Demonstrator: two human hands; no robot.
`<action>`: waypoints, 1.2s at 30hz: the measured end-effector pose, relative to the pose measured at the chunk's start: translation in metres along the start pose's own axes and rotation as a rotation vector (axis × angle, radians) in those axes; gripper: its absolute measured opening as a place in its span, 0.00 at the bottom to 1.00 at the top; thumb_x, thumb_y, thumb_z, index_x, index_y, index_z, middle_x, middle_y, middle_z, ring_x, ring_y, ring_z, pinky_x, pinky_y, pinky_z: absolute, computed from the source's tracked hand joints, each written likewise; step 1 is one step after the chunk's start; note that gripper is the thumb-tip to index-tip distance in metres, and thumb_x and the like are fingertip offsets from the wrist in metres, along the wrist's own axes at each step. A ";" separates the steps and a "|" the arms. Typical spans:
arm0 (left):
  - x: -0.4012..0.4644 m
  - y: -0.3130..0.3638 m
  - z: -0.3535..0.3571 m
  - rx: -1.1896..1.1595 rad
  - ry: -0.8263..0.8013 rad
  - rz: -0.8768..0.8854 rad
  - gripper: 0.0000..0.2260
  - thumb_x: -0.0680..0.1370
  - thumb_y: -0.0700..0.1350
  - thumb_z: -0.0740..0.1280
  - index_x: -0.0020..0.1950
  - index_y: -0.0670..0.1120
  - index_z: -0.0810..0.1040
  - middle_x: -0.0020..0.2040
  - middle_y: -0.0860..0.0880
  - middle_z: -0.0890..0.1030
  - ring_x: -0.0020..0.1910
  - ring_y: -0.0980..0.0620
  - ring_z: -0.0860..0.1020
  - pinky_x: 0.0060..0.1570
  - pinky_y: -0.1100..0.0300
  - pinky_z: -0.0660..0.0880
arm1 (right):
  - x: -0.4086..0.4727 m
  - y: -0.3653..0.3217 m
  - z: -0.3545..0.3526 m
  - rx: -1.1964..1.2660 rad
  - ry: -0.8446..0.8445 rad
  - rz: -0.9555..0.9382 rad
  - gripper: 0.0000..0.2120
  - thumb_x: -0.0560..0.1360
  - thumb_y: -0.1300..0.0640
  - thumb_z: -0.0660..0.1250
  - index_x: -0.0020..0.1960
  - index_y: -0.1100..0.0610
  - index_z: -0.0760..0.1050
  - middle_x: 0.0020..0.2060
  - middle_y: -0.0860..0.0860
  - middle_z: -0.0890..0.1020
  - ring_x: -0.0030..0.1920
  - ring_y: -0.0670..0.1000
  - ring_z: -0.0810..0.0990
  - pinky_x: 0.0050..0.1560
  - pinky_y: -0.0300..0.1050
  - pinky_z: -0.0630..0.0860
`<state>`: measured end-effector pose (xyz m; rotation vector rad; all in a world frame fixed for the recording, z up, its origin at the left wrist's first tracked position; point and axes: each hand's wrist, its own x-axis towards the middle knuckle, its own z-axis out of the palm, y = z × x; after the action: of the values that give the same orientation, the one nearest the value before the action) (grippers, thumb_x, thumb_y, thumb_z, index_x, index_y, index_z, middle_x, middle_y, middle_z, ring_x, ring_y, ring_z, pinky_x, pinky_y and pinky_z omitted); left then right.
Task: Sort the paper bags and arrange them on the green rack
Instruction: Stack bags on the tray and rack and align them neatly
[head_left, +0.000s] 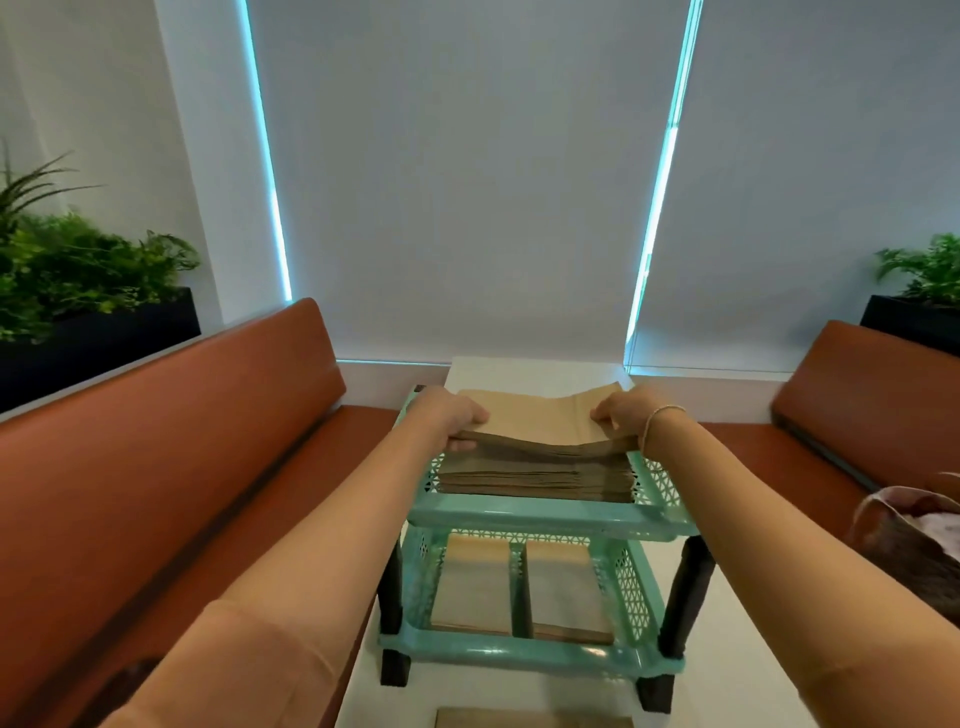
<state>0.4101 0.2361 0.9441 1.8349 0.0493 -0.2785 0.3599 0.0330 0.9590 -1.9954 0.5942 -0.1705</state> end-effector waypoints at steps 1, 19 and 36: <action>0.000 -0.001 0.001 0.069 0.018 0.001 0.16 0.75 0.39 0.70 0.60 0.37 0.72 0.59 0.41 0.76 0.41 0.50 0.78 0.29 0.64 0.78 | 0.001 0.000 0.001 -0.019 -0.004 0.008 0.09 0.71 0.64 0.69 0.37 0.58 0.69 0.44 0.56 0.73 0.42 0.53 0.73 0.40 0.45 0.72; 0.003 -0.012 0.010 0.888 0.128 0.033 0.15 0.77 0.51 0.62 0.56 0.41 0.74 0.41 0.47 0.74 0.43 0.50 0.74 0.35 0.62 0.68 | -0.001 0.004 0.018 -0.587 0.061 -0.027 0.09 0.75 0.57 0.65 0.38 0.60 0.69 0.32 0.52 0.69 0.33 0.49 0.69 0.30 0.39 0.65; 0.001 -0.019 0.018 0.870 0.146 0.062 0.17 0.78 0.49 0.63 0.61 0.39 0.73 0.58 0.43 0.77 0.57 0.47 0.76 0.48 0.60 0.72 | -0.011 0.017 0.024 -0.558 0.066 0.030 0.13 0.78 0.54 0.57 0.37 0.58 0.66 0.32 0.53 0.70 0.31 0.49 0.69 0.36 0.41 0.70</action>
<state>0.4053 0.2240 0.9217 2.7144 -0.0351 -0.1218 0.3530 0.0512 0.9341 -2.5232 0.7750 -0.0533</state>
